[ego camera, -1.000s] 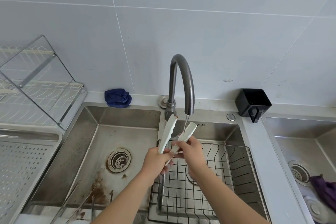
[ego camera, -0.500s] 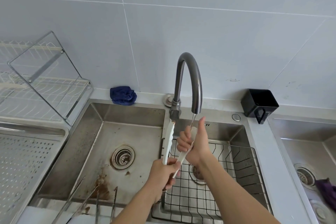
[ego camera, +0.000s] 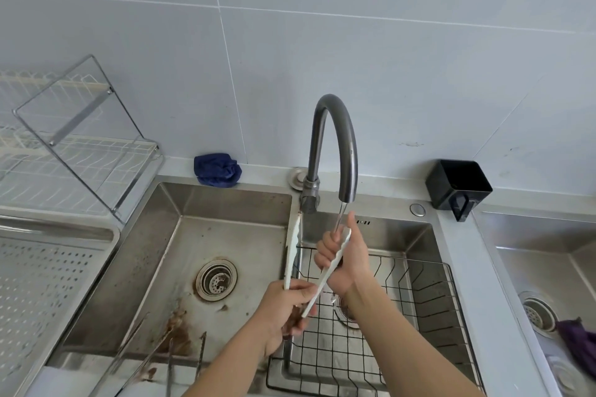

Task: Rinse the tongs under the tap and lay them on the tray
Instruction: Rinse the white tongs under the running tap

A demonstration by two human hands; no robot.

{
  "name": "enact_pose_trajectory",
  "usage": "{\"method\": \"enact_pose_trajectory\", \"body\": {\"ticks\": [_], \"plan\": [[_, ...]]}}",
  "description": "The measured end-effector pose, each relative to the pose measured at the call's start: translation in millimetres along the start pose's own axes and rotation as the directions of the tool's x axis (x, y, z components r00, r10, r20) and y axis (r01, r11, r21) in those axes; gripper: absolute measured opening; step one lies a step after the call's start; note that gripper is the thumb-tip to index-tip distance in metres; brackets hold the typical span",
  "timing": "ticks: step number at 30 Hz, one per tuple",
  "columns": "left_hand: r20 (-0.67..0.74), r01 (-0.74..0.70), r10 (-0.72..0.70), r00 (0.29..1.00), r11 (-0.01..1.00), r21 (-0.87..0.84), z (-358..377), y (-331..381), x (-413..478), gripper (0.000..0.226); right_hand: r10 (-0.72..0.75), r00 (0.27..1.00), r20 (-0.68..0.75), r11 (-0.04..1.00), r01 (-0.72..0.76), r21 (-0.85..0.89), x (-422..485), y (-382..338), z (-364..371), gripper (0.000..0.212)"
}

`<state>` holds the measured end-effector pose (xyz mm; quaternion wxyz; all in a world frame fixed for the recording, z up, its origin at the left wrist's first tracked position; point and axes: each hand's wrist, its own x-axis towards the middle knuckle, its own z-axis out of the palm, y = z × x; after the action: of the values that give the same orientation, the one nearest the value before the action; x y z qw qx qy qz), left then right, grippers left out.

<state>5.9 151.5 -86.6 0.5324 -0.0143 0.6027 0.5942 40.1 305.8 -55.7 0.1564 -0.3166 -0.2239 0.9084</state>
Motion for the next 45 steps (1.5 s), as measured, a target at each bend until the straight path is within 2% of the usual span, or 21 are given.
{"method": "enact_pose_trajectory", "body": {"ticks": [1, 4, 6, 7, 9, 11, 13, 15, 17, 19, 21, 24, 26, 27, 30, 32, 36, 38, 40, 42, 45], "plan": [[0.003, 0.005, -0.005, 1.000, 1.000, -0.027, -2.1, 0.1, 0.3, 0.023, -0.008, 1.000, 0.016, 1.000, 0.008, 0.022, 0.0, 0.5, 0.7, 0.050], [0.011, -0.015, 0.016, 1.000, 0.995, -0.096, -11.4, 3.9, 1.8, 0.030, -0.042, 0.982, 0.186, 0.997, 0.029, 0.071, -4.7, 4.1, 0.4, 0.027], [0.001, -0.035, 0.036, 0.999, 0.993, -0.112, -13.8, 6.0, 3.6, 0.036, -0.068, 0.965, 0.253, 0.997, 0.078, -0.030, -7.8, 6.2, -0.6, 0.019], [-0.002, -0.040, 0.040, 0.999, 0.993, -0.112, -13.2, 6.2, 4.5, 0.038, -0.084, 0.969, 0.233, 0.987, 0.114, -0.115, -7.9, 7.2, 1.4, 0.023], [0.003, -0.039, 0.039, 0.999, 0.994, -0.105, -9.7, 5.8, 5.4, 0.040, -0.122, 0.988, 0.098, 0.953, 0.144, -0.267, -5.0, 6.7, 7.7, 0.037], [0.010, -0.038, 0.039, 0.999, 0.995, -0.087, -5.9, 5.8, 5.8, 0.041, -0.130, 0.991, 0.027, 0.946, 0.132, -0.295, -3.2, 3.7, 10.1, 0.047], [0.013, -0.011, 0.012, 1.000, 0.997, -0.073, -6.1, 8.4, 6.9, 0.039, -0.091, 0.995, 0.053, 0.966, 0.101, -0.239, -4.0, 1.7, 9.8, 0.057], [0.031, 0.052, -0.049, 0.998, 0.995, -0.089, -8.6, 9.9, 6.5, 0.027, -0.013, 0.989, 0.145, 0.993, 0.030, -0.113, -7.6, 2.6, 5.6, 0.055], [0.040, 0.089, -0.085, 0.996, 0.992, -0.091, -11.5, 9.8, 6.3, 0.017, -0.004, 0.958, 0.286, 1.000, 0.001, 0.010, -11.6, 1.6, 2.5, 0.035], [0.002, 0.055, -0.055, 0.998, 0.993, -0.101, -10.8, 7.3, 7.0, 0.016, -0.068, 0.934, 0.350, 0.998, 0.057, 0.041, -13.2, -5.9, 4.4, 0.016], [-0.075, -0.034, 0.027, 0.997, 0.994, -0.100, -5.9, 6.0, 9.7, 0.023, -0.095, 0.942, 0.322, 0.995, 0.100, 0.001, -13.1, -13.7, 9.5, 0.014], [-0.186, -0.152, 0.143, 0.972, 0.988, -0.034, 4.6, 7.3, 16.1, 0.031, -0.117, 0.967, 0.226, 0.969, 0.161, -0.188, -12.1, -18.5, 17.6, 0.032], [-0.226, -0.166, 0.151, 0.962, 0.985, -0.051, 8.5, 10.2, 19.3, 0.029, -0.117, 0.966, 0.232, 0.918, 0.194, -0.346, -14.1, -14.9, 21.5, 0.040], [-0.238, -0.162, 0.142, 0.961, 0.985, -0.063, 8.8, 11.6, 20.9, 0.031, -0.084, 0.960, 0.268, 0.913, 0.182, -0.366, -15.9, -12.5, 22.0, 0.039], [-0.233, -0.115, 0.093, 0.968, 0.990, -0.083, 6.4, 12.2, 21.4, 0.035, -0.010, 0.922, 0.388, 0.966, 0.108, -0.233, -20.5, -14.4, 20.6, 0.025], [-0.224, -0.112, 0.088, 0.970, 0.989, -0.094, 7.3, 12.1, 20.0, 0.035, -0.046, 0.935, 0.351, 0.966, 0.132, -0.224, -20.3, -19.6, 21.2, 0.025], [-0.234, -0.119, 0.114, 0.966, 0.993, -0.009, 13.6, 16.5, 20.4, 0.050, -0.028, 0.977, 0.213, 0.974, 0.075, -0.213, -21.0, -15.7, 25.9, 0.054], [-0.270, -0.117, 0.114, 0.956, 0.993, 0.004, 14.7, 18.1, 22.3, 0.048, -0.016, 0.961, 0.275, 0.977, 0.073, -0.200, -23.6, -9.4, 24.7, 0.045], [-0.297, -0.126, 0.116, 0.948, 0.992, -0.017, 14.5, 19.5, 24.9, 0.041, -0.006, 0.921, 0.389, 0.945, 0.133, -0.300, -29.4, -0.3, 18.9, 0.013], [-0.301, -0.160, 0.142, 0.943, 0.986, -0.036, 15.8, 24.0, 26.1, 0.043, 0.032, 0.909, 0.416, 0.883, 0.169, -0.439, -33.4, 7.6, 11.2, 0.015], [-0.317, -0.209, 0.188, 0.930, 0.977, -0.035, 18.4, 29.7, 26.7, 0.056, -0.064, 0.952, 0.301, 0.892, 0.189, -0.410, -31.1, 3.3, 12.6, 0.015]]}}
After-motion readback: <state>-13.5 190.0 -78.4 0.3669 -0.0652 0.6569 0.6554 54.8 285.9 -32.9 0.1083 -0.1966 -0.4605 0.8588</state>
